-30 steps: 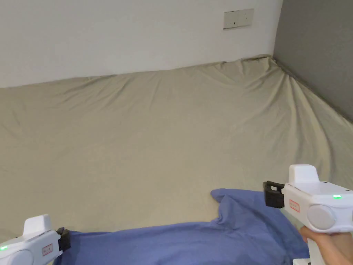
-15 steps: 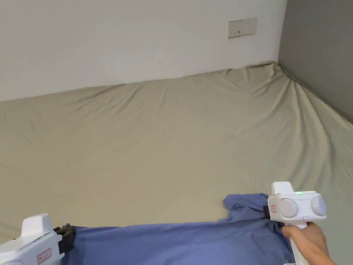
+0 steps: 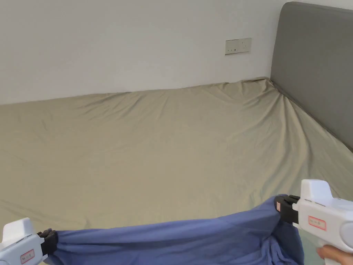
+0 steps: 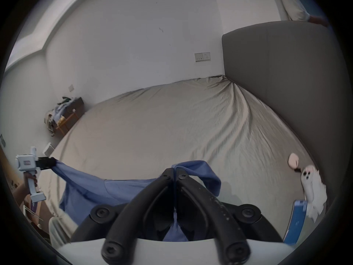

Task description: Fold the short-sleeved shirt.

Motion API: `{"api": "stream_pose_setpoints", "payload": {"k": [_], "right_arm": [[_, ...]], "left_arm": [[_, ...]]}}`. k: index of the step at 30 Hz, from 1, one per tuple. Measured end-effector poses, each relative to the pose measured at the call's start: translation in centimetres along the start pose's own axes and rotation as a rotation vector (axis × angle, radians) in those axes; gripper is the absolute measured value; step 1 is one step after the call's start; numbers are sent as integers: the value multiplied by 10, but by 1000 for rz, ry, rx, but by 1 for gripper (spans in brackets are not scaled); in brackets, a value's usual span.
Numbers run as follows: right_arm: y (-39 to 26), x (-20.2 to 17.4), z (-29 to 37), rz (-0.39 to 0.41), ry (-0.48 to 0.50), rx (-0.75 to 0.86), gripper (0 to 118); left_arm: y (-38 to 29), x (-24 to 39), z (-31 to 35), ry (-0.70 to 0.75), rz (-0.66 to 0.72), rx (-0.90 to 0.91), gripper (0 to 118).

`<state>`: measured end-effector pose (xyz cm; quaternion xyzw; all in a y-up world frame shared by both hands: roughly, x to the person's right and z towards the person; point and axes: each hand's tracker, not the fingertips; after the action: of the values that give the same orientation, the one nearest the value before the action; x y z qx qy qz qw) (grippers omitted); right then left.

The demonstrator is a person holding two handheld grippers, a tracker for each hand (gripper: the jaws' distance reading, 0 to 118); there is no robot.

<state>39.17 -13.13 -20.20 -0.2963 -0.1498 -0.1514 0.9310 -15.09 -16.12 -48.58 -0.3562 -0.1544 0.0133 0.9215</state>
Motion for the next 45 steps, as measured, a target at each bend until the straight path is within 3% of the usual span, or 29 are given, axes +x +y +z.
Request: {"api": "stream_pose_setpoints", "payload": {"k": [5,11,15,18,19,20,21,22,23,26,32,38,40,41,42,43,44,45], "right_arm": [[-59,1,26,-37,-2,-53,2],[-128,16,4,-96,-111,-191,2],[-150,24,-10,-151,-148,-257,2],[-148,20,-7,-144,-156,-253,5],[-143,14,-3,-130,-161,-239,15],[-136,10,2,-111,-162,-212,33],[-128,5,7,-94,-175,-176,64],[-118,-1,13,-77,-190,-137,81],[-108,-8,21,-64,-191,-92,95],[-71,-30,47,-26,-178,96,103],[-9,-82,97,101,-172,445,106],[11,-123,119,197,-228,612,106],[10,-128,120,199,-247,621,102],[9,-131,121,201,-253,631,92],[7,-133,122,205,-259,636,60],[7,-134,121,209,-262,634,26],[6,-135,119,219,-280,631,2],[6,-136,118,223,-277,627,1]], "left_arm": [[-55,-14,16,19,14,-91,2],[-123,-20,8,75,1,-245,2],[-144,-15,0,102,-2,-299,2],[-137,-14,0,115,-3,-286,6],[-132,-14,3,103,7,-287,13],[-126,-14,8,76,16,-261,30],[-119,-11,17,58,29,-227,70],[-110,-8,25,41,39,-179,97],[-102,-4,32,25,46,-136,116],[-71,16,67,-38,43,85,118],[-12,70,127,-77,-29,488,116],[10,112,157,-53,-113,667,115],[8,120,162,-36,-124,697,98],[7,123,163,-39,-137,723,77],[6,125,164,-39,-139,726,35],[5,127,164,-36,-143,724,2],[5,128,163,-34,-152,717,0],[7,127,160,-50,-152,719,0]]}}
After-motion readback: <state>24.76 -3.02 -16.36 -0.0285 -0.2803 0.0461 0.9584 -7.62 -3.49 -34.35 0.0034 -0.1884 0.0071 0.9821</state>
